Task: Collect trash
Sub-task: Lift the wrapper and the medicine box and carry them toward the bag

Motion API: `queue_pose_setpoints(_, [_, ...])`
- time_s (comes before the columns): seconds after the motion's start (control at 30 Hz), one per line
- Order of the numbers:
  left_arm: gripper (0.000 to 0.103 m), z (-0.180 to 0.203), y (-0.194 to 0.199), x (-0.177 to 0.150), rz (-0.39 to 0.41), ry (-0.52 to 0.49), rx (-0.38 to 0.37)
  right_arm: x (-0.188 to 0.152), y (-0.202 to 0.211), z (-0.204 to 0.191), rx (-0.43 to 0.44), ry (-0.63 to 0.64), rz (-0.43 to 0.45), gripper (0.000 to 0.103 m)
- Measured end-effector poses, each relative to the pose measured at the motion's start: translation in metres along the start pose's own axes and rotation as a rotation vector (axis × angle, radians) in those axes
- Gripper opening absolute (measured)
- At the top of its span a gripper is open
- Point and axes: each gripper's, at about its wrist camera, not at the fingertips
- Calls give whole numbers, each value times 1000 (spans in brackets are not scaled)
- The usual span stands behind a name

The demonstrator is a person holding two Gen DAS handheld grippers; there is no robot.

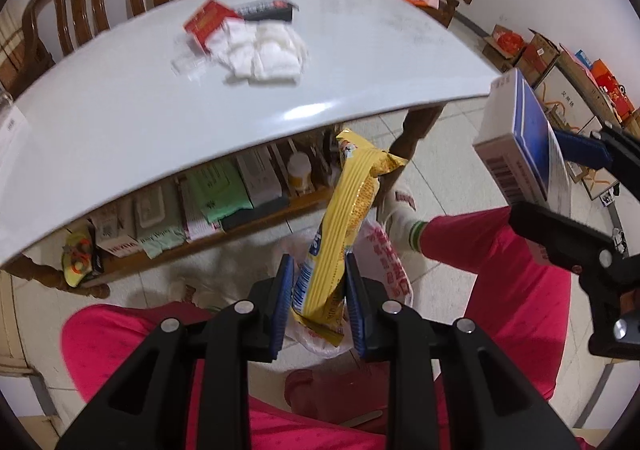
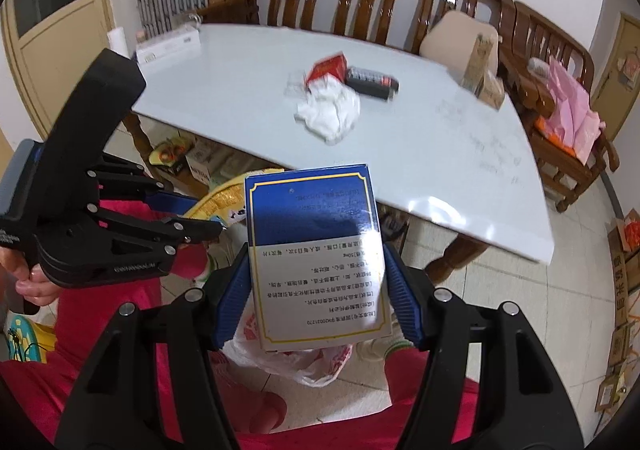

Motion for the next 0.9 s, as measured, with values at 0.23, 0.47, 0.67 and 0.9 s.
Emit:
queue_pose_setpoints(0.23, [26,-6,-52,-10,-104,24,-21,-32,-44,5,48,-76,-96,62])
queue_pose_setpoints(0.47, [26,-8,-99,-17,-192,41,-41,-57,-86,5,31,-118,-172,62])
queue_pose_setpoints(0.67, [26,-11,-137,-21,-267,58,-48,-72,-125,4,44,-154,-243,62])
queue_pose_setpoints(0.9, [26,-18,-180,-27,-355,92,-44,-88,-168,4,75,-190,-327,62])
Point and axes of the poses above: each gripper's, at about its wrist camera, not at the fingertips, and y roughly against the way its jaws point, z to its right, x to its top, and after that the axes turned 4 degrees about y, right-handed
